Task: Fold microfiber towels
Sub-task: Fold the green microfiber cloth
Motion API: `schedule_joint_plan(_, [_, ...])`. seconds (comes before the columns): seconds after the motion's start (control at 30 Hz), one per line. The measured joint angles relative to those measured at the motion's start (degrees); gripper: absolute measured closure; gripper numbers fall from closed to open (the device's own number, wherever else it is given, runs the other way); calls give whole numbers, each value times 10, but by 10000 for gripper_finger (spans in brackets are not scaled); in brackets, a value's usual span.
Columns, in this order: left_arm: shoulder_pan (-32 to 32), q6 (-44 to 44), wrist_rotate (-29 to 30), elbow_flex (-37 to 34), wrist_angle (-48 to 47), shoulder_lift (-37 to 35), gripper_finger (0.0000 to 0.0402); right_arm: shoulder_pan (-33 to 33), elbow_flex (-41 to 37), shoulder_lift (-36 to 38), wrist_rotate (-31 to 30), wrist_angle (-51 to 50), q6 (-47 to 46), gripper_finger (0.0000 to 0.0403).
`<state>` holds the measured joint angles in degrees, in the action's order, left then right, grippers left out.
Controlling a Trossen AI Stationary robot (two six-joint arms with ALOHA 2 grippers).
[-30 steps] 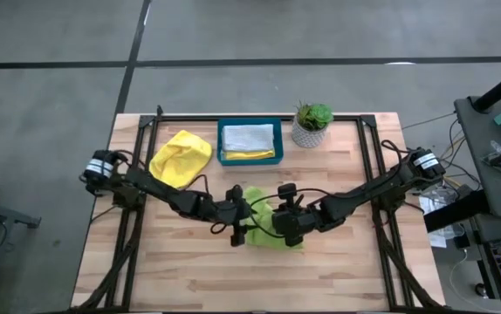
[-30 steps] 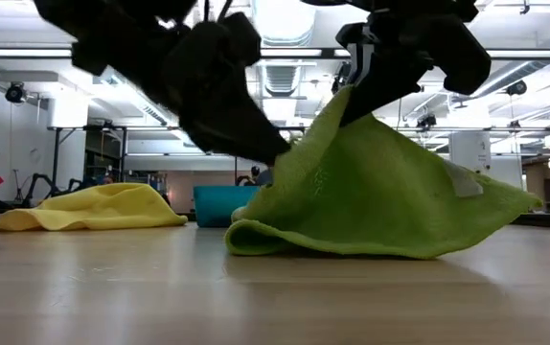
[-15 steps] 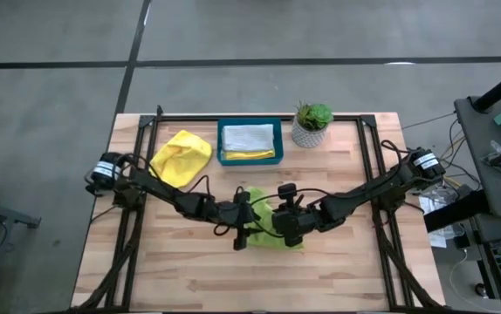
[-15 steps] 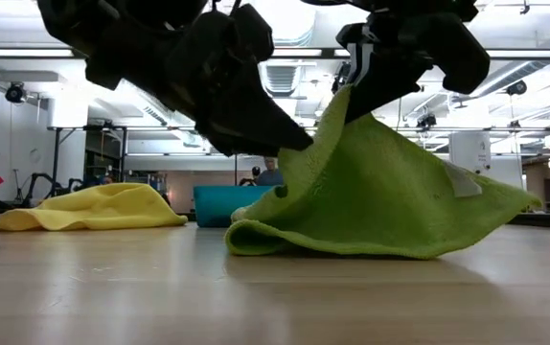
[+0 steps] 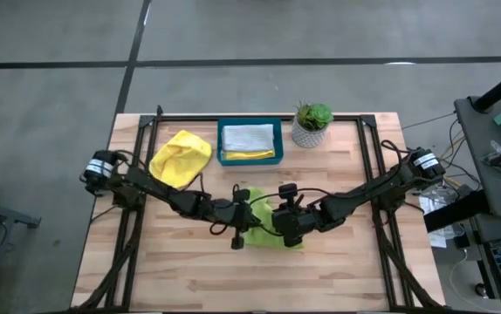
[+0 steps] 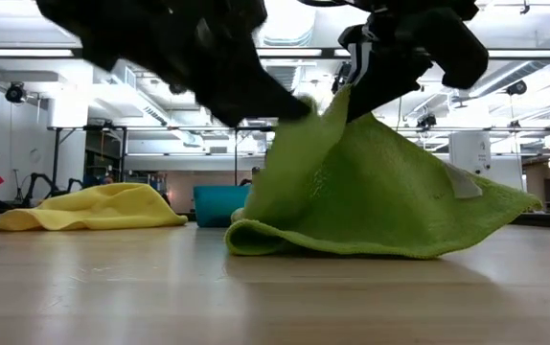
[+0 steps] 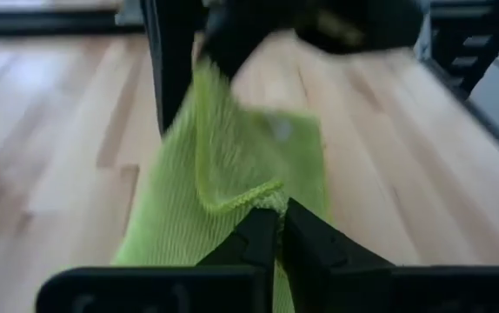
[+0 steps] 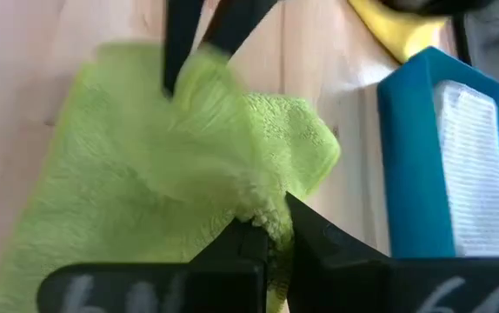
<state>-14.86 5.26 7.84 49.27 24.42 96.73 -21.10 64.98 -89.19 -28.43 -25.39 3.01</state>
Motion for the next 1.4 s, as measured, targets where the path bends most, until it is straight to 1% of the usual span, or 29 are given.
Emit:
schedule_joint_plan(0.07, [-5,-17,1,0,-4,-30,400,0,7,0,19,-6,-18,394])
schedule_joint_plan(0.13, [-11,-31,0,0,-19,-69,400,1,17,0,66,-24,-36,388])
schedule_joint_plan(0.23, [-20,-37,0,0,-59,-125,401,7,28,0,130,-37,-57,368])
schedule_joint_plan(0.3, [-27,-33,1,0,-87,-160,401,12,30,3,153,-44,-65,347])
schedule_joint_plan(0.33, [-29,-24,5,0,-98,-176,401,15,30,4,161,-45,-69,336])
schedule_joint_plan(0.4, [-31,13,38,1,-129,-201,401,22,25,8,179,-47,-84,311])
schedule_joint_plan(0.47, [-32,53,78,1,-159,-217,401,28,14,10,196,-53,-109,286])
schedule_joint_plan(0.53, [-32,73,102,0,-187,-224,401,31,0,10,200,-54,-136,261])
schedule_joint_plan(0.63, [-33,77,109,0,-207,-227,401,31,-29,11,199,-46,-168,233])
schedule_joint_plan(0.73, [-33,74,109,0,-209,-226,401,31,-67,10,199,-11,-185,220])
schedule_joint_plan(0.8, [-33,74,110,0,-210,-226,401,31,-85,10,199,-10,-196,225])
schedule_joint_plan(0.9, [-33,74,110,0,-210,-226,401,31,-105,14,197,-10,-204,252])
schedule_joint_plan(0.97, [-33,74,110,0,-210,-227,401,31,-111,22,194,-11,-209,286])
schedule_joint_plan(1.03, [-33,72,111,0,-210,-228,401,31,-114,34,190,-17,-208,332])
schedule_joint_plan(1.07, [-33,66,111,0,-210,-229,401,31,-114,42,183,-23,-201,359])
schedule_joint_plan(1.1, [-33,61,110,0,-211,-231,401,31,-114,50,172,-28,-194,377])
schedule_joint_plan(1.2, [-33,49,110,0,-211,-243,401,30,-97,85,153,-77,-185,391])
schedule_joint_plan(1.33, [-32,40,110,0,-225,-277,402,30,-54,136,123,-147,-166,394])
schedule_joint_plan(1.4, [-31,30,110,0,-240,-297,402,30,-31,157,115,-163,-144,394])
